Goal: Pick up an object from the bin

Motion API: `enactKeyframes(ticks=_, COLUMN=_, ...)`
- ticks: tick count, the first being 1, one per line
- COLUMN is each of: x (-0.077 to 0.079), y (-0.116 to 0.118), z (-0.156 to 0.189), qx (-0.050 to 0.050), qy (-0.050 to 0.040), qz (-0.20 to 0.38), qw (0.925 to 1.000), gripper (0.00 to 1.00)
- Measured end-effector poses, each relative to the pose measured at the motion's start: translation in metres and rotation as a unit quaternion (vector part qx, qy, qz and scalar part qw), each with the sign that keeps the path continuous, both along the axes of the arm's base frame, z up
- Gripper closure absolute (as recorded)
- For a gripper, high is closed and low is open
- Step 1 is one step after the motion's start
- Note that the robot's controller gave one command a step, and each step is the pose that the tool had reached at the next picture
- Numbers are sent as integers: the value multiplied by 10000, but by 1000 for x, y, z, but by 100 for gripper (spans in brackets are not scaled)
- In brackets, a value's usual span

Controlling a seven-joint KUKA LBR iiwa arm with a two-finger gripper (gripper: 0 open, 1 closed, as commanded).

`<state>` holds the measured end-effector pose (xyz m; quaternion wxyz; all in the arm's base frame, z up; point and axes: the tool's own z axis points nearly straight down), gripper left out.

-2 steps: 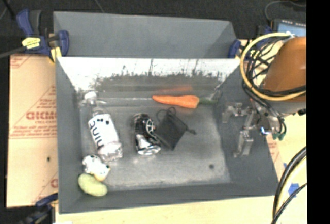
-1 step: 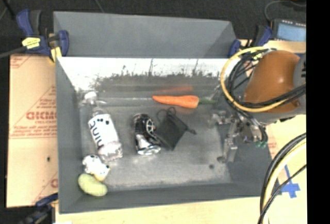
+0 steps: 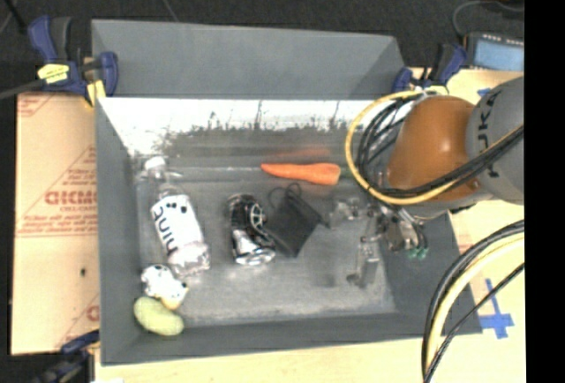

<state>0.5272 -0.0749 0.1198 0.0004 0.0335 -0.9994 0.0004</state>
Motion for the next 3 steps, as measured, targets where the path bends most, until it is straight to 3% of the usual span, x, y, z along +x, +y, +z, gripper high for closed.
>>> enactKeyframes(ticks=1, x=51, y=25, z=1, qx=-9, qy=-48, qz=115, qw=9999, gripper=0)
enactKeyframes(ticks=2, x=75, y=44, z=-7, qx=-12, qy=-70, qz=667, qw=9977, gripper=0)
enactKeyframes(ticks=3, x=72, y=72, z=-21, qx=-17, qy=-51, qz=1504, qw=9886, gripper=0)
